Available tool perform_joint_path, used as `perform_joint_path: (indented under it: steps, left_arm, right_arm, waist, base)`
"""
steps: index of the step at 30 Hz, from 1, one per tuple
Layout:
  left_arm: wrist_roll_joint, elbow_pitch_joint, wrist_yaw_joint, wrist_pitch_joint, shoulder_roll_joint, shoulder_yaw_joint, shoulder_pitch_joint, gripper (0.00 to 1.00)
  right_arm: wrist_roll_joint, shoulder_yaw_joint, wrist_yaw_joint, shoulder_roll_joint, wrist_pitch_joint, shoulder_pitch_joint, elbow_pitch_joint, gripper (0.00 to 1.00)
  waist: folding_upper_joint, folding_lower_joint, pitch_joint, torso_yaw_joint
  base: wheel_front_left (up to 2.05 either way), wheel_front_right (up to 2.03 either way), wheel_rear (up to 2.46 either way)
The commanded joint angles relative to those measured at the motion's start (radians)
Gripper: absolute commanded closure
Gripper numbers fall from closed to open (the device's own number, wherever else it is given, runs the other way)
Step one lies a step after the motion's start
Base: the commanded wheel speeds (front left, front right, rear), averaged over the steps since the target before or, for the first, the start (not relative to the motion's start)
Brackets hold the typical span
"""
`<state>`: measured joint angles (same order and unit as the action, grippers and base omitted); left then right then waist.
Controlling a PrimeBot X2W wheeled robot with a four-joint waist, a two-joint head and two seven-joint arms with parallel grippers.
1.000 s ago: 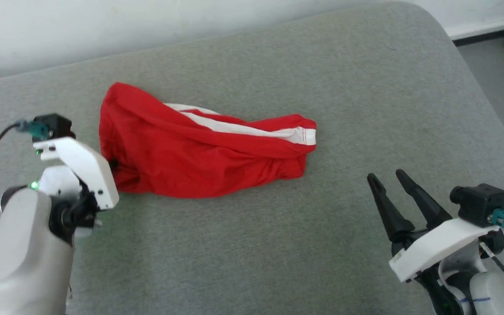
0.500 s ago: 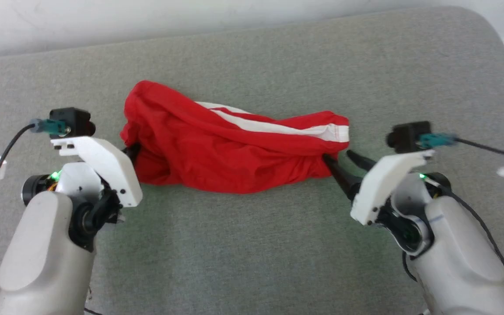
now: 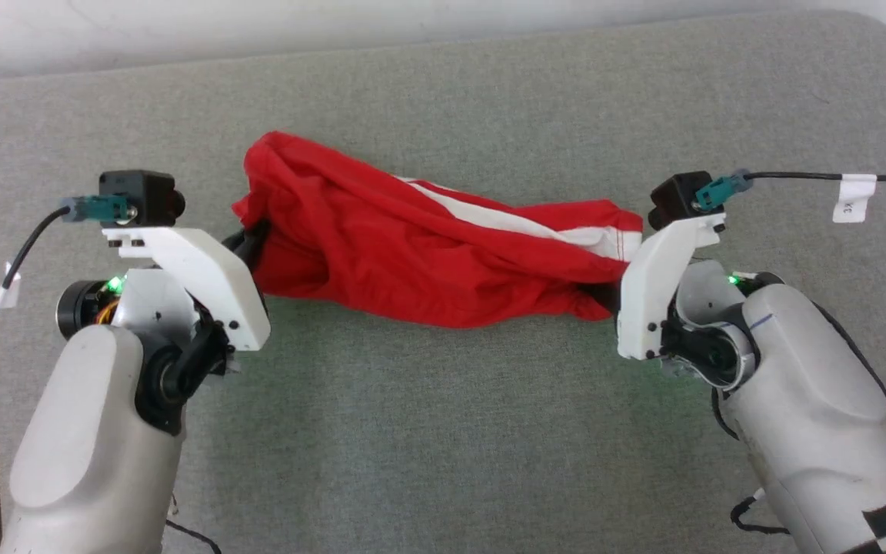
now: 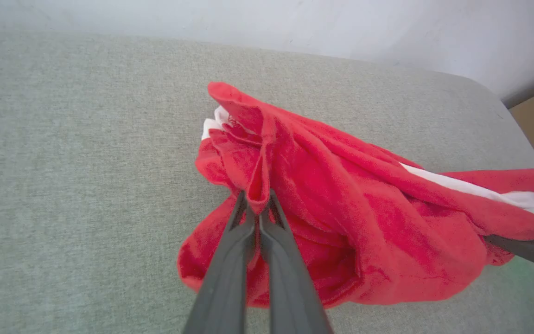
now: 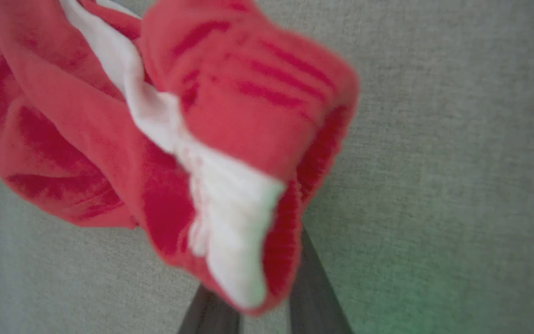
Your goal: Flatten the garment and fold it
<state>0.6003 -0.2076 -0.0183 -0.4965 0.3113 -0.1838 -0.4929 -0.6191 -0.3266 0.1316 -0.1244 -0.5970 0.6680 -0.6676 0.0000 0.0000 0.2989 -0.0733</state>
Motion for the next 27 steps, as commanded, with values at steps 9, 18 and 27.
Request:
perform_joint_path:
  steps: [9, 18, 27]
  left_arm:
    - [0.033, 0.211, -0.042, 0.055, 0.0, 0.045, 0.248, 1.0]
    - [0.092, 0.334, -0.119, 0.076, -0.075, 0.047, 0.617, 1.0]
    - [0.091, 0.259, -0.112, 0.159, -0.128, 0.03, 0.657, 0.0]
  right_arm:
    - [-0.1, 0.01, -0.001, -0.102, 0.016, -0.188, 0.248, 1.0]
    - [-0.124, 0.136, -0.001, -0.115, -0.035, -0.511, 0.453, 1.0]
    - [-0.037, 0.226, -0.001, -0.042, 0.074, -0.641, 0.537, 0.0]
  waist:
    - [0.0, 0.0, -0.102, 0.013]
    - [0.0, 0.0, -0.155, 0.033]
    - [0.0, 0.0, -0.157, 0.037]
  base:
    - [0.0, 0.0, 0.0]
    - [0.0, 0.0, 0.0]
    - [0.0, 0.0, 0.0]
